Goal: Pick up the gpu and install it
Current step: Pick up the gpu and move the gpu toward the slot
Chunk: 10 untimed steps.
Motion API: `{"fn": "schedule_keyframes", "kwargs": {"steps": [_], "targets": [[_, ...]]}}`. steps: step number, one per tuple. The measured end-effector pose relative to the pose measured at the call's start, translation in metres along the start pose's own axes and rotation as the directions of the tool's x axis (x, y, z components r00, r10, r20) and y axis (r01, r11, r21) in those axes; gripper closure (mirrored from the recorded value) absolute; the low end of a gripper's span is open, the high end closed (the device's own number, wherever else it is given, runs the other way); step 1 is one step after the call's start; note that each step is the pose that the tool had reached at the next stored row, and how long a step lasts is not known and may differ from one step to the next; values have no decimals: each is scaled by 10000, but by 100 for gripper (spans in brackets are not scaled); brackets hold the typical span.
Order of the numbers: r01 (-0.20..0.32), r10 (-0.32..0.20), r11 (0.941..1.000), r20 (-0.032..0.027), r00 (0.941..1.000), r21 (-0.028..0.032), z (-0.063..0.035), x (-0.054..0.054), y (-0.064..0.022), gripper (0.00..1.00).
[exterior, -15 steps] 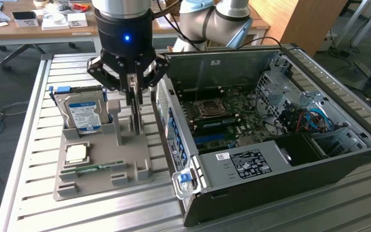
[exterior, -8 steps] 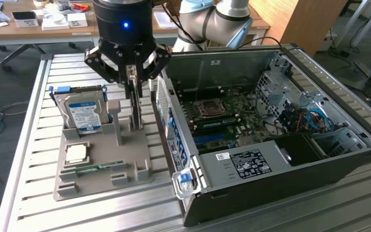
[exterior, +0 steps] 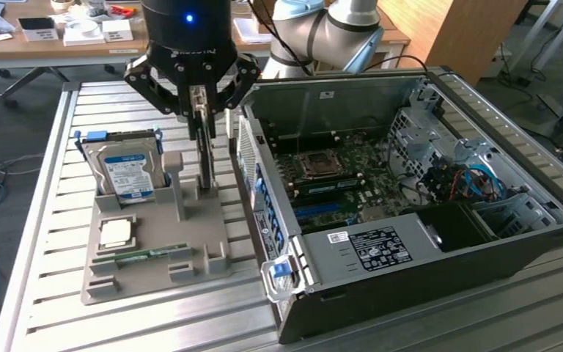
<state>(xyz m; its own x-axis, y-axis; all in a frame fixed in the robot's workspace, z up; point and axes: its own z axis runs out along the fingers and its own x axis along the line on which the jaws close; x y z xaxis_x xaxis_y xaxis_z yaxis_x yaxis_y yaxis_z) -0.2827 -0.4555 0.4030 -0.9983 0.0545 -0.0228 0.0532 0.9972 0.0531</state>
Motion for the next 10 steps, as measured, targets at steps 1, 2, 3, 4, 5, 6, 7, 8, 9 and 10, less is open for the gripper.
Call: {"fn": "schedule_keyframes", "kwargs": {"steps": [1,2,3,4,5,6,7,8,9,10], "targets": [[0,0,10000,0,10000,0,-18,0,1,73],[0,0,10000,0,10000,0,-35,-1,2,73],[0,0,10000,0,10000,-1,-52,-1,3,73],[0,0,10000,0,10000,-1,-70,-1,3,73],[0,0,10000,-1,10000,-1,-86,-2,5,73],[0,0,10000,-1,10000,-2,-102,-2,5,73],[0,0,10000,0,10000,-4,-119,-3,6,73],[0,0,10000,0,10000,-4,-135,-3,7,73],[0,0,10000,-1,10000,-3,-151,-4,8,73],[0,0,10000,0,10000,-4,-166,-4,9,73]]}}
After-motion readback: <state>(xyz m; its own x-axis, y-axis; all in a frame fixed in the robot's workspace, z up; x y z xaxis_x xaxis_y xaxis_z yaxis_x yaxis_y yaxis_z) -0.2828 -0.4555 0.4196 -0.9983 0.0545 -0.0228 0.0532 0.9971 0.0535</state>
